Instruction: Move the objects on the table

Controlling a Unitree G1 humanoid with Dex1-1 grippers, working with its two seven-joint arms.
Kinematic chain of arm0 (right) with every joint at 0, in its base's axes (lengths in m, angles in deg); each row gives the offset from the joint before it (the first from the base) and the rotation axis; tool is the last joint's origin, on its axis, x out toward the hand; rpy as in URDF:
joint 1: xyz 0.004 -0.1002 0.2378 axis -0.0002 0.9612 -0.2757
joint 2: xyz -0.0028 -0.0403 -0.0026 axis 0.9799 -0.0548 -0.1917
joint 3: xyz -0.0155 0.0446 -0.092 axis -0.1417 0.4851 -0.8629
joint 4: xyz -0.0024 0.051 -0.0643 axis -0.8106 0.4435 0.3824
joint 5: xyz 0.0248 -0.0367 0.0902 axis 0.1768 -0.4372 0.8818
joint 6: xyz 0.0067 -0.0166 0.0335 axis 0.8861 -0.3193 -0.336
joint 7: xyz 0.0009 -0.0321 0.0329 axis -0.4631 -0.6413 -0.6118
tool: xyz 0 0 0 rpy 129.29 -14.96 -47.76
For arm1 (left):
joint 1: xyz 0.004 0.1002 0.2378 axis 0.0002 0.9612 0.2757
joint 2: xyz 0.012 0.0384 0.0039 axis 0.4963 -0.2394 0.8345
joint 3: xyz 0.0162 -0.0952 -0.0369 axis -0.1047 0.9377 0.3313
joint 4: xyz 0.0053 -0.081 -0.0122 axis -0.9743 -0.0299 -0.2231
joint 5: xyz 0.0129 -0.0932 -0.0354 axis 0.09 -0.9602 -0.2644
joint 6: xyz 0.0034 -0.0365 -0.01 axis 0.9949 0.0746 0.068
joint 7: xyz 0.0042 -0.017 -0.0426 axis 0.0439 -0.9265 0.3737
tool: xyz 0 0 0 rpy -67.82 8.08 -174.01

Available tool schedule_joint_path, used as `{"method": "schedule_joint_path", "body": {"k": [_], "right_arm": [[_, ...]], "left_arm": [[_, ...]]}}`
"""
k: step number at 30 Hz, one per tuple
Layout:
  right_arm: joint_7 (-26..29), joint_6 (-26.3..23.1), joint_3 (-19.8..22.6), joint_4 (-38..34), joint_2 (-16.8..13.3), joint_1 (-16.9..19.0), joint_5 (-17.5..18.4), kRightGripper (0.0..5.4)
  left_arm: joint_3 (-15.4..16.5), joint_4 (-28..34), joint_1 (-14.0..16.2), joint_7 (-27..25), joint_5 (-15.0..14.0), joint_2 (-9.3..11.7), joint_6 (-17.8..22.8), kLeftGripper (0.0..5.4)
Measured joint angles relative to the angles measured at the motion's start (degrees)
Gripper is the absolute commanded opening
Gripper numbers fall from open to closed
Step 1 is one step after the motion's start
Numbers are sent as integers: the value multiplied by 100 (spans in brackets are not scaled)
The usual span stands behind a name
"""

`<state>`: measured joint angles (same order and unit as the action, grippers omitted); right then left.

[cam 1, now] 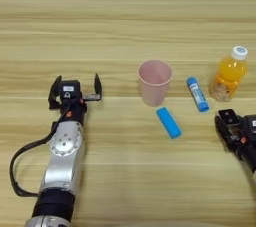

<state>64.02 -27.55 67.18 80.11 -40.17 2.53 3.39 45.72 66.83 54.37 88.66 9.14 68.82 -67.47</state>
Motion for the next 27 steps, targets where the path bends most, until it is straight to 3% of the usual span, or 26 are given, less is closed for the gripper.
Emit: {"method": "schedule_joint_path", "body": {"k": [15, 27], "right_arm": [[146, -98, -434, -789, -68, 166, -115, 250], [385, -204, -1314, -1439, -108, 88, -239, 250]], "left_arm": [[-9, 2, 2, 31, 16, -36, 0, 540], [-12, 0, 2, 50, 28, -50, 0, 540]]}}
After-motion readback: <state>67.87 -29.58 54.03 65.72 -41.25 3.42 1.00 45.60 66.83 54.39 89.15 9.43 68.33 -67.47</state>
